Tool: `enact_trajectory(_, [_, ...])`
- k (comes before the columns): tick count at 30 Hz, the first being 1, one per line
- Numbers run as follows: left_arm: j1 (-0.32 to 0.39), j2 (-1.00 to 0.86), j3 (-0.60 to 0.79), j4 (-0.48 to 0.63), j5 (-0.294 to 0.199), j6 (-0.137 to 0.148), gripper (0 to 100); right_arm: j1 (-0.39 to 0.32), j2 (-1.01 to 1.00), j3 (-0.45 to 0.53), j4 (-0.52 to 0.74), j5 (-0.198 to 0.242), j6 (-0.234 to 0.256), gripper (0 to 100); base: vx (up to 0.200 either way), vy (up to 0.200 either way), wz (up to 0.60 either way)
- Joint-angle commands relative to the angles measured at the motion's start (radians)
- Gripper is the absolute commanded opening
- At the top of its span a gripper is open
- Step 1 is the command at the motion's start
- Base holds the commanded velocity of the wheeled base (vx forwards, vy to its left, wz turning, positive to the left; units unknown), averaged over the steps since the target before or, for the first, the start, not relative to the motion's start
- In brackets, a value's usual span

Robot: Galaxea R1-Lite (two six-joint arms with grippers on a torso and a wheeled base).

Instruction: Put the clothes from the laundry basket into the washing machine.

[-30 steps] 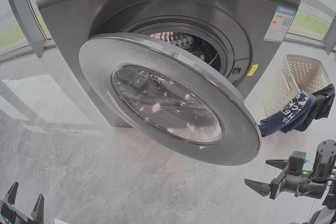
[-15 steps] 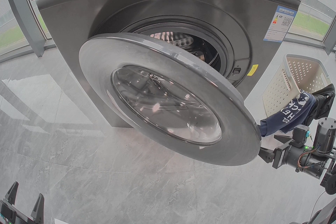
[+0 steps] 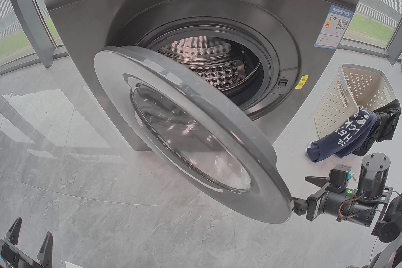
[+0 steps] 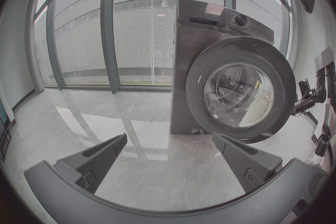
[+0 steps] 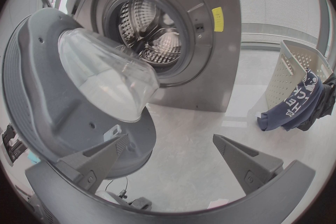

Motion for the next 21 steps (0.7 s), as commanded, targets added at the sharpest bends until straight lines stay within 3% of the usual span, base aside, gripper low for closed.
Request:
enact_trajectory(1, [0.0,-0.009,0.015,0.001,0.0,-0.001,100,0.054,-0.009,0.017,0.0,-0.002,0.004,100,0.0,0.0,0.0])
enact_trajectory(6, [0.0,-0.009,0.015,-0.001,0.0,-0.001,100,0.042,0.002,-0.031,-0.002,-0.013,0.007,100,0.0,0.0,0.0])
enact_trajectory(8, [0.0,-0.009,0.015,-0.001,0.001,-0.001,100,0.043,0.003,-0.056,-0.002,-0.045,0.016,100,0.0,0.0,0.0])
enact_trajectory(12, [0.0,-0.009,0.015,0.001,0.001,-0.001,100,0.063,0.02,-0.095,0.0,-0.1,0.057,100,-0.2,0.0,0.0])
enact_trajectory(14, [0.0,-0.009,0.015,-0.001,0.0,-0.001,100,0.123,0.037,-0.091,-0.002,-0.111,0.074,100,-0.2,0.0,0.0])
enact_trajectory(21, [0.0,-0.009,0.015,-0.001,0.0,-0.001,100,0.234,0.045,-0.033,-0.048,-0.105,0.082,100,0.0,0.0,0.0])
